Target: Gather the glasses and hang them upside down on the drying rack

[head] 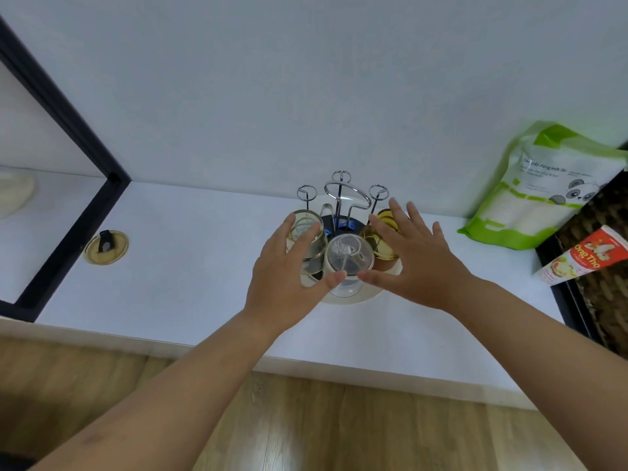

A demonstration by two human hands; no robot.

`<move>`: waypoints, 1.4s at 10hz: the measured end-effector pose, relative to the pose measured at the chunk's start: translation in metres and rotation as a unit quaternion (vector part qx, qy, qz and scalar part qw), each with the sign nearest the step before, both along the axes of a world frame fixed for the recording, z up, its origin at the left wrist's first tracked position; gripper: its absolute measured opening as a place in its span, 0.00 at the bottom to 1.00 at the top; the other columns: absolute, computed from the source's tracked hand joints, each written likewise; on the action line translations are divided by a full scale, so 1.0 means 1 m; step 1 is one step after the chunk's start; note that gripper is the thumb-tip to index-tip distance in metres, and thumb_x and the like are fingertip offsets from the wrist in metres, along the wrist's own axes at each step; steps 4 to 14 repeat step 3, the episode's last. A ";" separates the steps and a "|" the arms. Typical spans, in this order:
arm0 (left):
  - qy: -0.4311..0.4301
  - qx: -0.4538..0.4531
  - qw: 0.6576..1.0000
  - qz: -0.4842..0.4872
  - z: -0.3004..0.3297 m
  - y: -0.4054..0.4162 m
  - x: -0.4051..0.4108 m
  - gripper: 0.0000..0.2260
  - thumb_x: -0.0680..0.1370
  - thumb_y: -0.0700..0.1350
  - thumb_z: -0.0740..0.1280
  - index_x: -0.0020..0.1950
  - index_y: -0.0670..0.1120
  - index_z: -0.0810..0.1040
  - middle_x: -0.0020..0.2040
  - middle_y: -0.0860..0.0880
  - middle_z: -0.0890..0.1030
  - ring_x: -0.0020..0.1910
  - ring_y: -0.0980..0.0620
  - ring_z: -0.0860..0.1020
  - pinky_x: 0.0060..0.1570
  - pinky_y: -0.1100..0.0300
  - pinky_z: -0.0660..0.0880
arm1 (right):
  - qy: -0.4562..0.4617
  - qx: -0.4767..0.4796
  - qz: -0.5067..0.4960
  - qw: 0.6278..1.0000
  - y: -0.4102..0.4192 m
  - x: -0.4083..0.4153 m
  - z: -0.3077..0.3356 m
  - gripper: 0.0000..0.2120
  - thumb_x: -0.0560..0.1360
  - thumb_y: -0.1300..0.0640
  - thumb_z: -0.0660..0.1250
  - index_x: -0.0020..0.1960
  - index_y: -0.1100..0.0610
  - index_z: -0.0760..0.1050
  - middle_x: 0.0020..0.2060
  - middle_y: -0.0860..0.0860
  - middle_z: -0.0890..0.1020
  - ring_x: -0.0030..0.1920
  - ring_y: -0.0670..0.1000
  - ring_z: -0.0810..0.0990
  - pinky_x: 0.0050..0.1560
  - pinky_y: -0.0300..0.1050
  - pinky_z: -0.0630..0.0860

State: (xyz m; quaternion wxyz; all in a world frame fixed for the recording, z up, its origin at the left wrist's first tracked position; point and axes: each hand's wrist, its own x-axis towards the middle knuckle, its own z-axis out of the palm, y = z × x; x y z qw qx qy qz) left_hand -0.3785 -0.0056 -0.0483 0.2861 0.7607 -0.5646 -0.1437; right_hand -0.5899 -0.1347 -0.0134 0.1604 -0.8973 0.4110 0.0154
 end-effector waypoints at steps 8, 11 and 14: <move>-0.016 0.040 0.999 -0.014 0.023 0.004 0.010 0.35 0.75 0.74 0.59 0.80 0.62 0.63 0.85 0.53 0.53 0.83 0.48 0.50 0.78 0.39 0.56 | -0.045 0.007 -0.012 0.999 0.013 0.000 0.024 0.50 0.70 0.21 0.59 0.84 0.41 0.49 0.85 0.46 0.42 0.84 0.51 0.37 0.81 0.66 0.46; -0.016 0.040 0.999 -0.014 0.023 0.004 0.010 0.35 0.75 0.74 0.59 0.80 0.62 0.63 0.85 0.53 0.53 0.83 0.48 0.50 0.78 0.39 0.56 | -0.045 0.007 -0.012 0.999 0.013 0.000 0.024 0.50 0.70 0.21 0.59 0.84 0.41 0.49 0.85 0.46 0.42 0.84 0.51 0.37 0.81 0.66 0.46; -0.016 0.040 0.999 -0.014 0.023 0.004 0.010 0.35 0.75 0.74 0.59 0.80 0.62 0.63 0.85 0.53 0.53 0.83 0.48 0.50 0.78 0.39 0.56 | -0.045 0.007 -0.012 0.999 0.013 0.000 0.024 0.50 0.70 0.21 0.59 0.84 0.41 0.49 0.85 0.46 0.42 0.84 0.51 0.37 0.81 0.66 0.46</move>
